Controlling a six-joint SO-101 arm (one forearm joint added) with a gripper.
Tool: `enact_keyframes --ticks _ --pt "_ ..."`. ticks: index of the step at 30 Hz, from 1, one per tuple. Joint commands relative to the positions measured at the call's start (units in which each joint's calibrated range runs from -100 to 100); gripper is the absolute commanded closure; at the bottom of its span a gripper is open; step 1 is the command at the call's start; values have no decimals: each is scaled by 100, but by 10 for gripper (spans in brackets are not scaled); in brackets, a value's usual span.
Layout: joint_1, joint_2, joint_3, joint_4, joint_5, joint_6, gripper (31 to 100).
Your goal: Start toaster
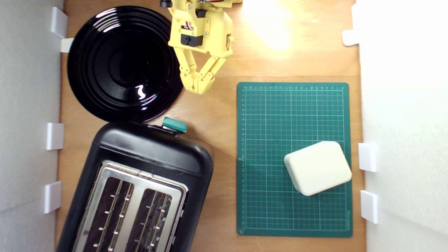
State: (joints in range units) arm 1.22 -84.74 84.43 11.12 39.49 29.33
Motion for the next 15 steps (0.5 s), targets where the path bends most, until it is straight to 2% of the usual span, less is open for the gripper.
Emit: enact_keyframes --ticks 1,5,11,15 --pt "21 -477 239 -52 55 -16 989" --pt "21 -951 748 -90 55 -16 989" --pt "21 -1384 939 -803 501 131 989" --pt "21 -1401 1084 -1000 586 147 989"
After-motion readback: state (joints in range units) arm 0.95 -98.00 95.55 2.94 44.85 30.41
